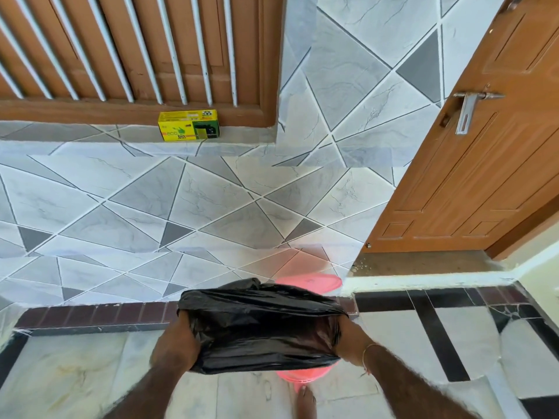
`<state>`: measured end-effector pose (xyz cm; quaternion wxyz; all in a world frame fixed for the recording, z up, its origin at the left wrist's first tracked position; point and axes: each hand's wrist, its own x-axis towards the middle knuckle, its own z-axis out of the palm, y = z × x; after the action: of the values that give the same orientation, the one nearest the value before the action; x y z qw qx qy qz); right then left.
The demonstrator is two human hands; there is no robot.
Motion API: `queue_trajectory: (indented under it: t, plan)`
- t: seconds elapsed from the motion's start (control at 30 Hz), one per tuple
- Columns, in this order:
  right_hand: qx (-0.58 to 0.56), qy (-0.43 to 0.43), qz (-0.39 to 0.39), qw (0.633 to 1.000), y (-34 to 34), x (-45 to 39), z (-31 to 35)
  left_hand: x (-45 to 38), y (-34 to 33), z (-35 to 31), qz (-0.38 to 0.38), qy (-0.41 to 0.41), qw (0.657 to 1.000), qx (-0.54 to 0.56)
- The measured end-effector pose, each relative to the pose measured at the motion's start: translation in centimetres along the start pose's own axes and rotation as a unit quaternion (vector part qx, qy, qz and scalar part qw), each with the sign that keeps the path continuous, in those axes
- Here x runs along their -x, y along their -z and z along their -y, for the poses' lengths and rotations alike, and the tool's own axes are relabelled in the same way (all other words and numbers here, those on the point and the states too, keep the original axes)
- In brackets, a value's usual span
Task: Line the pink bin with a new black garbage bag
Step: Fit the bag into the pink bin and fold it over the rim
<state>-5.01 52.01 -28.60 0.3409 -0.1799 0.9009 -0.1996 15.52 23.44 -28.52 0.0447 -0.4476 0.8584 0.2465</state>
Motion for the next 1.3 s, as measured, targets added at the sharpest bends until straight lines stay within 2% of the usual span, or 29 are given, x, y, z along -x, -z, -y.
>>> queue_trajectory:
  t: [0.1,0.3,0.57,0.83,1.0,1.1,1.3]
  plan:
    - [-0.009,-0.04,0.01,0.999,-1.4,-2.6,-3.7,-0.5,-2.6,-0.5,0.028,0.0,0.999,-0.019]
    - [0.007,-0.106,0.008,0.994,-1.4,-6.5,-7.1,-3.1,-10.0,-3.9,0.091,-0.012,0.996,-0.021]
    - [-0.083,-0.159,0.004,0.984,-2.0,-15.8,-11.9,-8.3,-20.2,-9.4,0.117,0.022,0.993,-0.014]
    - [-0.063,-0.181,0.072,0.979,-7.4,-22.9,-16.7,-12.1,-28.9,-9.8,0.172,0.059,0.982,-0.054]
    - [-0.068,-0.191,0.061,0.977,-12.0,-26.6,-18.2,-14.2,-34.1,-8.6,0.195,0.063,0.978,-0.045]
    - [-0.06,-0.2,0.022,0.978,-13.3,-29.1,-19.0,-17.0,-36.7,-8.1,0.185,0.045,0.981,-0.039]
    - [-0.049,-0.213,-0.033,0.975,-13.4,-33.2,-22.4,-23.0,-40.1,-5.9,0.215,0.029,0.976,-0.03]
